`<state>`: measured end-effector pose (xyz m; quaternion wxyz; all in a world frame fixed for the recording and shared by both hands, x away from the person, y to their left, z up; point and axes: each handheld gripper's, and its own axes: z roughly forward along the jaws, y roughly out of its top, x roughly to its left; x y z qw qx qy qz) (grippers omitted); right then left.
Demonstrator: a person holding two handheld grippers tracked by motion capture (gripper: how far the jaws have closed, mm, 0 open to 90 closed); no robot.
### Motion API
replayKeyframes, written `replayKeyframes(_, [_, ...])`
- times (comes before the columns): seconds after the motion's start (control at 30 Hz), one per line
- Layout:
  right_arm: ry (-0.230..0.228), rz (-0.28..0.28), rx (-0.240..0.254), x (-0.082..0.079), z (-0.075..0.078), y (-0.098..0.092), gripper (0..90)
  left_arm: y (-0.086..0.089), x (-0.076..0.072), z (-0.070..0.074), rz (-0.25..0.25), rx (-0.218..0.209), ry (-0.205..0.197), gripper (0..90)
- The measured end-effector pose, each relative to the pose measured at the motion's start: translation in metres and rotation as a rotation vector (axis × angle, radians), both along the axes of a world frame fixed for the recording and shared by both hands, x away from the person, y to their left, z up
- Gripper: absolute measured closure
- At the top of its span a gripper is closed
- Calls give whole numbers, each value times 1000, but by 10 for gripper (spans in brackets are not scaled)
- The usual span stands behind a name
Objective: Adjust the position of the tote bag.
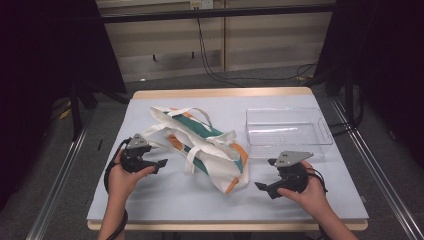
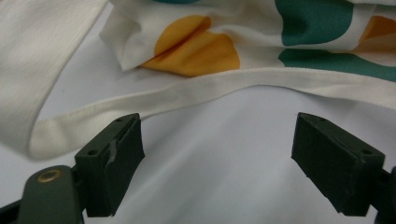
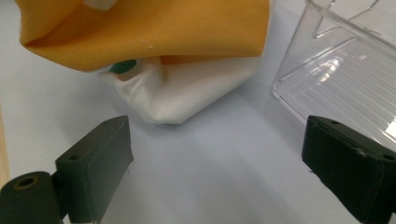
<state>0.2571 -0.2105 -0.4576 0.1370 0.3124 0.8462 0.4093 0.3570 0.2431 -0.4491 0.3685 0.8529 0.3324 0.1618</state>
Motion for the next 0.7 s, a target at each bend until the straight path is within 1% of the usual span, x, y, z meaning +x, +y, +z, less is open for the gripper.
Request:
replayKeyframes(0.03, [-5,2,0,0,0,2,83,-2,3,0,-1,-2,-8,177])
replayKeyframes(0.07, [0,14,0,0,0,6,88,-7,10,-2,3,-9,-12,188])
replayKeyframes(0.1, [0,14,0,0,0,6,88,-7,10,-2,3,-9,-12,181])
replayKeyframes(0.13, [-2,20,-1,0,0,8,89,-9,14,-3,6,-9,-5,181])
replayKeyframes(0.17, [2,32,-1,1,0,13,89,-15,20,-7,26,-15,-10,171])
replayKeyframes(0.2, [2,32,-1,1,0,13,89,-15,20,-7,26,-15,-10,171])
replayKeyframes(0.23, [5,38,2,2,0,16,89,-18,24,-7,12,-11,-11,171])
replayKeyframes(0.33, [6,45,11,2,1,19,95,-27,31,-8,16,2,-19,174])
replayKeyframes(0.37, [5,59,12,3,2,24,96,-30,34,-7,12,-2,-21,178])
replayKeyframes(0.47, [9,69,9,3,2,27,96,-33,37,-6,13,2,-25,185])
replayKeyframes(0.5, [14,75,17,2,1,29,96,-35,39,-7,19,-19,-23,188])
replayKeyframes(0.57, [18,82,9,2,0,31,96,-35,43,-7,24,-22,-27,203])
replayKeyframes(0.6, [20,91,7,1,-1,32,95,-35,44,-7,22,-11,-29,203])
replayKeyframes(0.7, [25,95,6,1,-1,33,95,-35,50,-8,45,-51,-22,193])
